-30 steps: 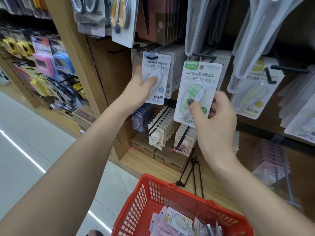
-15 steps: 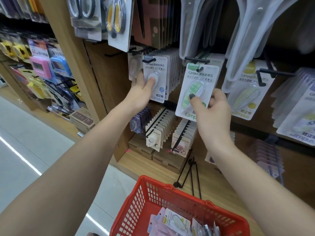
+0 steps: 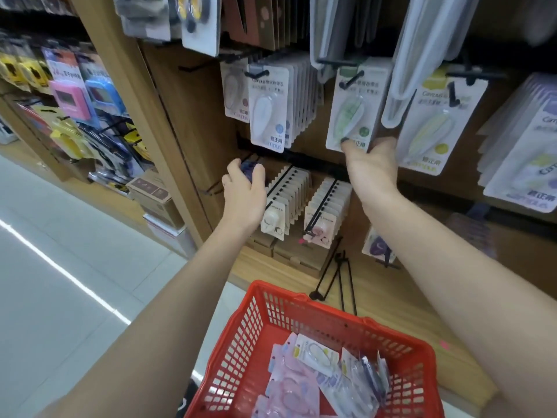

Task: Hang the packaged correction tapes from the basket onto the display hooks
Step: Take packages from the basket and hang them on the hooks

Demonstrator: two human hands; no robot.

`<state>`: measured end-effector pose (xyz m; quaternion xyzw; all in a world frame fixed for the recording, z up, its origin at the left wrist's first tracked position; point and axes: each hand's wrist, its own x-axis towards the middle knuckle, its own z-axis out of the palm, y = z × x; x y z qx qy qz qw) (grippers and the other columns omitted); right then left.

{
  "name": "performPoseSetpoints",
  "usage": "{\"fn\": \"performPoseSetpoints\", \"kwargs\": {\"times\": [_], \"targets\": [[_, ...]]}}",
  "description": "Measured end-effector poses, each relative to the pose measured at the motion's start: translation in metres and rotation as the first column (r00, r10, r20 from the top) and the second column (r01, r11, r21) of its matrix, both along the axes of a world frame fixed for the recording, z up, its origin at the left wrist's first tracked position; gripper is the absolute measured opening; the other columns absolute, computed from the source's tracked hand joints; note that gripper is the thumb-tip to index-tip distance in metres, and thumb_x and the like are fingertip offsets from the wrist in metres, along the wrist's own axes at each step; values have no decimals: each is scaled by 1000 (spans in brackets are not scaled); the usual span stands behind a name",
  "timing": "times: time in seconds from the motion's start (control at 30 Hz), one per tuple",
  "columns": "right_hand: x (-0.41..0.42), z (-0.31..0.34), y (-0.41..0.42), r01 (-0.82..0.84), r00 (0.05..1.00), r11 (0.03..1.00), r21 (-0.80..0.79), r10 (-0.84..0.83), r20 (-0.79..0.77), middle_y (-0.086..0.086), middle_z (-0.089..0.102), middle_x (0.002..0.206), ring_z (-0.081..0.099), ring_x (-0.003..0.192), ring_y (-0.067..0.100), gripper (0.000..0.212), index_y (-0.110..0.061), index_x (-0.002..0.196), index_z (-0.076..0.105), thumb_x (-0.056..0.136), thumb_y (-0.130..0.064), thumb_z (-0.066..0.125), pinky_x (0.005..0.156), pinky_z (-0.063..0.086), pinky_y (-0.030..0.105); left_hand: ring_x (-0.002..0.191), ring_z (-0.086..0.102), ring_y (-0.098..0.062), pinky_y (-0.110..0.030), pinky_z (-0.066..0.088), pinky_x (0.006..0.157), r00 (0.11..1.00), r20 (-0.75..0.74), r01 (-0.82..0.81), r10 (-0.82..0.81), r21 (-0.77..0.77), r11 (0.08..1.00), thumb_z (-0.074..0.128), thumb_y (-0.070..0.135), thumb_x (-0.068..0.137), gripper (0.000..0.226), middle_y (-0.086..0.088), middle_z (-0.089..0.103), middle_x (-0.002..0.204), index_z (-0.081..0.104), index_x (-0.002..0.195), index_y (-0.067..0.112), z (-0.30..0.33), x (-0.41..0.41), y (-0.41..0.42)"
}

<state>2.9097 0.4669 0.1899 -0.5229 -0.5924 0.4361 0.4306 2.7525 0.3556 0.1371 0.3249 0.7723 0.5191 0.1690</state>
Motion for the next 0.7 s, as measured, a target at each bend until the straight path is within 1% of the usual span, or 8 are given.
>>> {"fn": "performPoseSetpoints", "kwargs": {"times": [0.1,0.17,0.3,0.4,0.47,0.53,0.6,0.7], "targets": [[17,-24,-34,7,1000,992,122,-8,3,3,57,126,58,110,14,40,-16,133,46,99,-29,64,83,43,22,122,51,-25,-34,39,101,992,-110,-65,60,-41,997,41,39,110,42,-10,44,141,39,144,14,-46,33,-28],[30,-48,-63,-11,998,978,207,23,-58,-4,60,116,61,102,6,30,-22,125,48,99,-23,62,82,47,18,103,57,-20,-39,48,89,972,-228,-71,59,-44,997,44,35,108,22,-4,53,122,46,124,19,-81,55,-50],[60,-128,-115,-76,993,978,196,92,-73,-7,61,99,60,84,1,22,-21,110,53,96,-6,60,75,49,16,84,59,-25,-40,45,66,886,-397,126,-240,-290,948,50,28,103,9,-1,56,102,44,106,22,-164,88,-92],[91,-210,-142,-89,993,995,39,85,78,-8,60,90,58,79,4,21,-17,105,56,94,1,59,74,52,30,110,62,-36,-45,50,84,835,-157,302,-527,-670,678,57,23,100,32,-13,58,124,49,127,9,-228,98,-116],[118,-266,-155,-84,955,991,-101,109,275,-3,65,87,64,84,17,19,-12,105,59,92,1,61,77,51,41,126,57,-38,-42,47,98,840,74,362,-538,-815,453,61,27,99,50,-19,56,137,45,142,6,-268,103,-137],[144,-314,-165,-114,861,956,-269,230,454,9,73,94,68,97,33,19,-7,109,63,91,0,64,81,49,39,135,53,-37,-39,44,105,863,206,389,-462,-854,345,66,29,97,63,-22,54,145,41,149,4,-302,108,-162],[162,-349,-173,-213,651,840,-499,503,569,16,73,114,65,116,34,31,-6,124,64,93,-7,63,88,46,34,141,48,-36,-38,40,113,865,275,411,-420,-868,277,71,29,94,73,-23,48,152,36,152,3,-329,111,-184],[177,-385,-187,-272,315,518,-811,844,434,15,62,139,61,124,29,49,-9,141,54,94,-16,67,82,43,25,151,34,-35,-39,30,122,852,284,397,-440,-898,189,74,33,91,88,-21,31,162,23,158,4,-357,114,-197]]}}
